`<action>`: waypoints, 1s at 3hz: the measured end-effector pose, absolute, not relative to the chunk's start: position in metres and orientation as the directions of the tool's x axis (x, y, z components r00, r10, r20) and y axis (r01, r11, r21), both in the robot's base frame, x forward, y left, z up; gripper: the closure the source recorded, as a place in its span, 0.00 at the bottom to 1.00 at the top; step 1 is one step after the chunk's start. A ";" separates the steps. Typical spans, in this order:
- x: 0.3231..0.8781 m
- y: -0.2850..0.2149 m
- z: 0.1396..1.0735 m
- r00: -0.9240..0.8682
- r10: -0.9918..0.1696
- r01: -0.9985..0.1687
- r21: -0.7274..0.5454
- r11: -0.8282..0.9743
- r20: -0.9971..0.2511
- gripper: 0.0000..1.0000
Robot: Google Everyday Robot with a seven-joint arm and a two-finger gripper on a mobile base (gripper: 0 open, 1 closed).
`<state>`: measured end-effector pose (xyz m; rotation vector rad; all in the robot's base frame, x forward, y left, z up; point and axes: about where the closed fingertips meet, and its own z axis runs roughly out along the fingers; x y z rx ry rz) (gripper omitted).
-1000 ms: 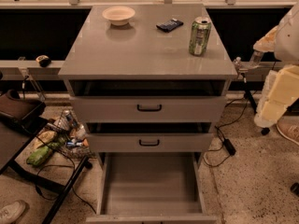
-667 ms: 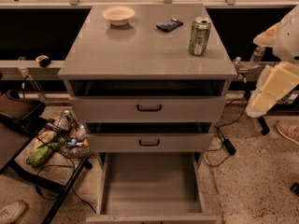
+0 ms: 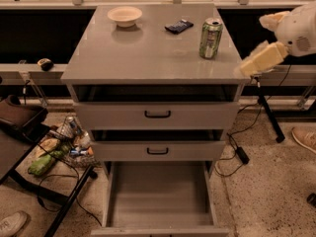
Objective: Place green can into bottom drawer
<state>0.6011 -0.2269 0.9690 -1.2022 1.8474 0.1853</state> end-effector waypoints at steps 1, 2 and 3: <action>0.681 -0.212 0.974 0.008 -0.393 -0.738 -0.271 0.619 -0.919 0.00; 0.716 -0.210 0.976 0.075 -0.255 -0.695 -0.234 0.680 -0.964 0.00; 0.745 -0.189 0.963 0.089 -0.146 -0.683 -0.167 0.711 -0.985 0.00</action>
Offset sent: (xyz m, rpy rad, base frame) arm 0.1525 0.0076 0.0113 0.6336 -0.3618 -0.0914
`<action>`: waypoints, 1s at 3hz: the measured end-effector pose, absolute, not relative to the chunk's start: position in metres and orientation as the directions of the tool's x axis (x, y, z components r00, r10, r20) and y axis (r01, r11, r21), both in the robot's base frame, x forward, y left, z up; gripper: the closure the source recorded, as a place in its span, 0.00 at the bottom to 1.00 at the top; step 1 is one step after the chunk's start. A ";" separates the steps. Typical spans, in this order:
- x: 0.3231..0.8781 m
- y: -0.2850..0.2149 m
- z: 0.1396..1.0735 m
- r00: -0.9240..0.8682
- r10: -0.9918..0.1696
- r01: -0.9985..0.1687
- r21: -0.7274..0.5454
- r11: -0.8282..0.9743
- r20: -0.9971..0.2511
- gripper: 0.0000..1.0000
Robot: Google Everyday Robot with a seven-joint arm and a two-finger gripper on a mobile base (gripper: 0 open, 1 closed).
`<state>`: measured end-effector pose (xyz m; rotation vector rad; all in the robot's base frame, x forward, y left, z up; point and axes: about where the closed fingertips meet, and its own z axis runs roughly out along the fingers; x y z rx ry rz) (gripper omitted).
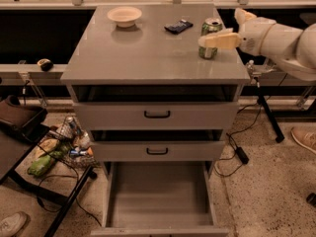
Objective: Place green can into bottom drawer
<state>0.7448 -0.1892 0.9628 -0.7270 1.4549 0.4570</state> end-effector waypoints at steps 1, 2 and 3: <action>0.757 -0.182 0.960 0.047 -0.197 -0.648 -0.180 0.740 -0.979 0.00; 0.775 -0.175 0.961 -0.015 -0.295 -0.604 -0.226 0.764 -0.955 0.00; 0.796 -0.190 0.943 -0.091 -0.304 -0.562 -0.203 0.802 -0.948 0.00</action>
Offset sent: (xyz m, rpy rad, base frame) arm 0.0539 -0.0004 -0.0091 -0.3042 0.1616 -0.2520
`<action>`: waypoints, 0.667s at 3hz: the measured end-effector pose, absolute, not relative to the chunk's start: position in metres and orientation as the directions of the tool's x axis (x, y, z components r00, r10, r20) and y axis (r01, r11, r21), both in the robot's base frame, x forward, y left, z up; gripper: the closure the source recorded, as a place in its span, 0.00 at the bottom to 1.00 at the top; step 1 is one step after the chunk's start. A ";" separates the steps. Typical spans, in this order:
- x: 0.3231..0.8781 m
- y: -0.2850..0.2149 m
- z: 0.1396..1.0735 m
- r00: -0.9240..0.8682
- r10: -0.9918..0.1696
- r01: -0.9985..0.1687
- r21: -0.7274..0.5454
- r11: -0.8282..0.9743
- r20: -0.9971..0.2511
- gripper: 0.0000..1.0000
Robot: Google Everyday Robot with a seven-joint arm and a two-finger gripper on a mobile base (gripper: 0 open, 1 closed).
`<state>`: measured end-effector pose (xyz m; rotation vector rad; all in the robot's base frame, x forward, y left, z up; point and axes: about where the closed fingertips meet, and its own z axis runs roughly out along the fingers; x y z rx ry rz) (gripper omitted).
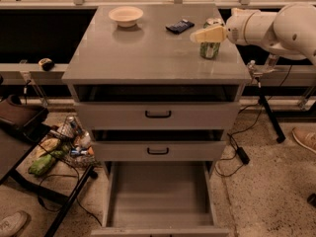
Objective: Place green can into bottom drawer
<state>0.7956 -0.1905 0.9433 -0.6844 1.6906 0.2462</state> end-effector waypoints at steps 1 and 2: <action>0.804 -0.195 0.932 -0.121 -0.287 -0.547 -0.178 0.818 -0.950 0.00; 0.810 -0.193 0.920 -0.128 -0.257 -0.549 -0.147 0.823 -0.958 0.00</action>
Offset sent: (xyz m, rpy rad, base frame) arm 0.0202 -0.0044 -0.0332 0.0855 0.0365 -0.0257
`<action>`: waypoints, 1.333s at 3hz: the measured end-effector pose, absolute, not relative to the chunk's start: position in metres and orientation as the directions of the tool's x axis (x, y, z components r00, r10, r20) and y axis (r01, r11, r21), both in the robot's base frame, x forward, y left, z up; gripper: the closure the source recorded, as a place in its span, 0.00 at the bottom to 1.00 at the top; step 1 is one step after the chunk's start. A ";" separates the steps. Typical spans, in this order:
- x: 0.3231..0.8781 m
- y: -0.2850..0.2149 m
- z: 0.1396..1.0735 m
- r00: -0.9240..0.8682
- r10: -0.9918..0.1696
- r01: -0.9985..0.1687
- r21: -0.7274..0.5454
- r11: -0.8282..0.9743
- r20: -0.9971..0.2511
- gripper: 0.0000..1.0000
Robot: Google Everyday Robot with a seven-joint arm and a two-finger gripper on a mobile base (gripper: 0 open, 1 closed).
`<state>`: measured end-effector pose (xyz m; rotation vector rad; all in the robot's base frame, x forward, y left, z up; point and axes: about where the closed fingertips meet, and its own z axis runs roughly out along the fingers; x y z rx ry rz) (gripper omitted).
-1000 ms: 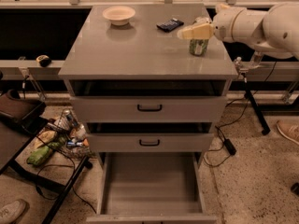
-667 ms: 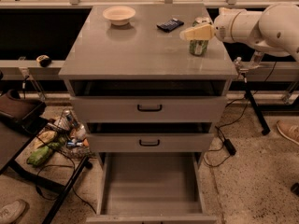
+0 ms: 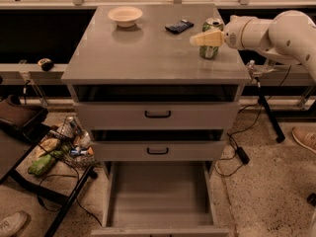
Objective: Place green can into bottom drawer
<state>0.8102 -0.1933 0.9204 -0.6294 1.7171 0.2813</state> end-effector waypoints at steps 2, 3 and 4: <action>0.813 -0.190 0.912 -0.106 -0.223 -0.554 -0.128 0.823 -0.969 0.50; 0.813 -0.189 0.912 -0.106 -0.223 -0.554 -0.128 0.823 -0.969 0.73; 0.813 -0.189 0.912 -0.106 -0.223 -0.554 -0.129 0.823 -0.969 0.96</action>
Offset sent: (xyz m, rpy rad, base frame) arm 0.0024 0.0025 -0.0075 0.0310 -0.0170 0.0063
